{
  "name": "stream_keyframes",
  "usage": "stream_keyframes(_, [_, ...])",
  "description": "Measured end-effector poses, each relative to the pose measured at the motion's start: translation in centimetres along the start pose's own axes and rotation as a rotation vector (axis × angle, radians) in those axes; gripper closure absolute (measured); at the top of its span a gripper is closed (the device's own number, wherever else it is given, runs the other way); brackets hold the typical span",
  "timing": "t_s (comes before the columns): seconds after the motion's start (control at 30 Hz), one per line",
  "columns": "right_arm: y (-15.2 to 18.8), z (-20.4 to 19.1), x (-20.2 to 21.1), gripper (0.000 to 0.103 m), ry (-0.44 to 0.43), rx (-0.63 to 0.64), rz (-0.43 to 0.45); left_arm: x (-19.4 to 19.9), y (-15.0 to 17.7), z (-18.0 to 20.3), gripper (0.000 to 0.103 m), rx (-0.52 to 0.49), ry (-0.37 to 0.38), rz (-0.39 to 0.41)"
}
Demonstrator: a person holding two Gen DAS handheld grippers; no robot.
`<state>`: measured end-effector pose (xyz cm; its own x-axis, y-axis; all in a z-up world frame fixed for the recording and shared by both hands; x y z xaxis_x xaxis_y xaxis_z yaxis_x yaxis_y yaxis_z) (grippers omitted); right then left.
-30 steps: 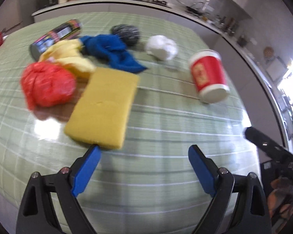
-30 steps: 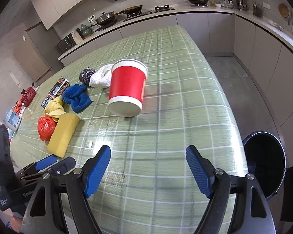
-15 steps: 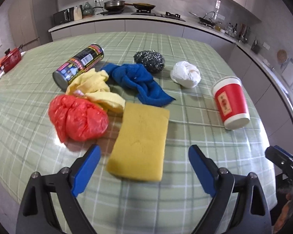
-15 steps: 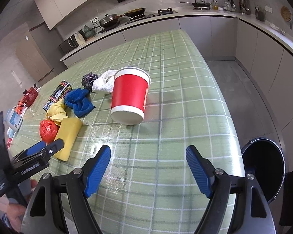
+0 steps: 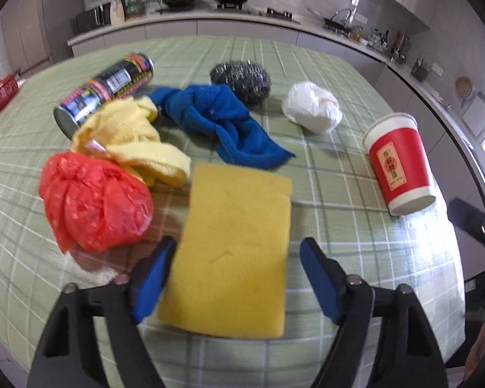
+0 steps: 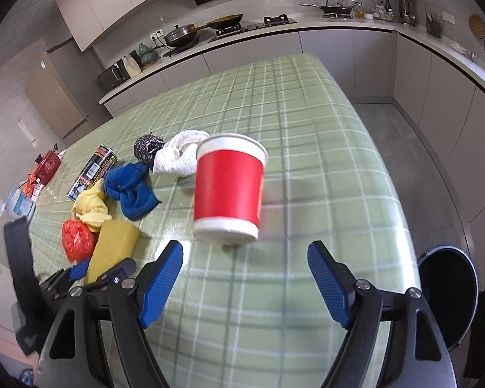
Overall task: Collect trash
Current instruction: 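Grasp the yellow sponge with the left tool while the right grasps the red cup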
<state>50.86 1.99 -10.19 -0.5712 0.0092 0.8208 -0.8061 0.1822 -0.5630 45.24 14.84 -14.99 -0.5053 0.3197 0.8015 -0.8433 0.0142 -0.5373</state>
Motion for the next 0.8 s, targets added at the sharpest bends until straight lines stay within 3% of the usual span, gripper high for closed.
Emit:
stream_keyframes(0.07, [-0.7, -0.5, -0.9, 0.022, 0.007, 0.003, -0.001, 0.1, -0.2, 0.0, 0.042, -0.01, -0.002, 0.005])
stream_keyframes(0.17, [-1.7, -0.7, -2.1, 0.022, 0.011, -0.016, -0.009, 0.1, -0.4, 0.0, 0.047, 0.005, 0.026, 0.006])
stream_keyframes(0.6, [-2.7, -1.5, -6.7, 0.022, 0.015, -0.048, -0.077, 0.0, -0.7, 0.7, 0.05, -0.005, 0.048, 0.015])
stream_keyframes(0.67, [-2.7, -1.5, -6.7, 0.031, 0.017, -0.043, -0.069, -0.1, -0.8, 0.7, 0.049, -0.006, 0.044, 0.011])
stream_keyframes(0.7, [-2.7, -1.6, -6.9, 0.039, 0.016, -0.037, -0.074, -0.2, -0.8, 0.7, 0.049, -0.008, 0.037, 0.01])
stream_keyframes(0.8, [-2.8, -1.7, -7.1, 0.042, 0.024, -0.02, -0.076, -0.5, -1.0, 0.8, 0.044, -0.019, 0.019, 0.002])
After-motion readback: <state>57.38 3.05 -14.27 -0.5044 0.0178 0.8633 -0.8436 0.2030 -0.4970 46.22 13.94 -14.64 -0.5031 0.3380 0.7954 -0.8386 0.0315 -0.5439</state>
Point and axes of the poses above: each gripper's, at about its wrist camera, not at the fingertips, and x roughly against the way its jaws point, z to its right, y to its underside, the point moved 8 cm from there along -x, roughly the way its jaws point, and after that the axes turned 10 degrees about y, right-handed, at the moved point
